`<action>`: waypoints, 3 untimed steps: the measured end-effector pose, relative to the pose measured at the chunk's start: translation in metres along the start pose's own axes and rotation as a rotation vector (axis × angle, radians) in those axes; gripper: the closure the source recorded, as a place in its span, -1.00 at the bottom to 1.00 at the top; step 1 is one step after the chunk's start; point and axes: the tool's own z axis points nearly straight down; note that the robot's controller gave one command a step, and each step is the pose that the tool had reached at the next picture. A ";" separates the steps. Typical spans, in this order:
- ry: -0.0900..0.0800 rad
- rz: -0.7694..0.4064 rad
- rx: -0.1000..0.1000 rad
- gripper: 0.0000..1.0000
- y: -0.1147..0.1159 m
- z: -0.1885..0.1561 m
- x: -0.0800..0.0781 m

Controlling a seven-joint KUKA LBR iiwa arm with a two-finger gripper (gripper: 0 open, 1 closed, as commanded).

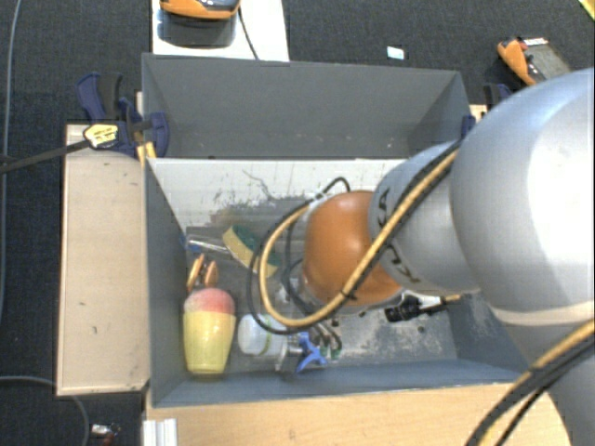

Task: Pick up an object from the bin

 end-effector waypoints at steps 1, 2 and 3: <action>0.000 -0.003 0.000 1.00 -0.003 0.001 -0.002; 0.000 -0.003 0.000 1.00 -0.003 0.001 -0.002; 0.000 -0.001 0.000 1.00 -0.003 -0.014 -0.001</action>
Offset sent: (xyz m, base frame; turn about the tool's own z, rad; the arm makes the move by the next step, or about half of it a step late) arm 0.0000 0.0000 0.0000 0.0000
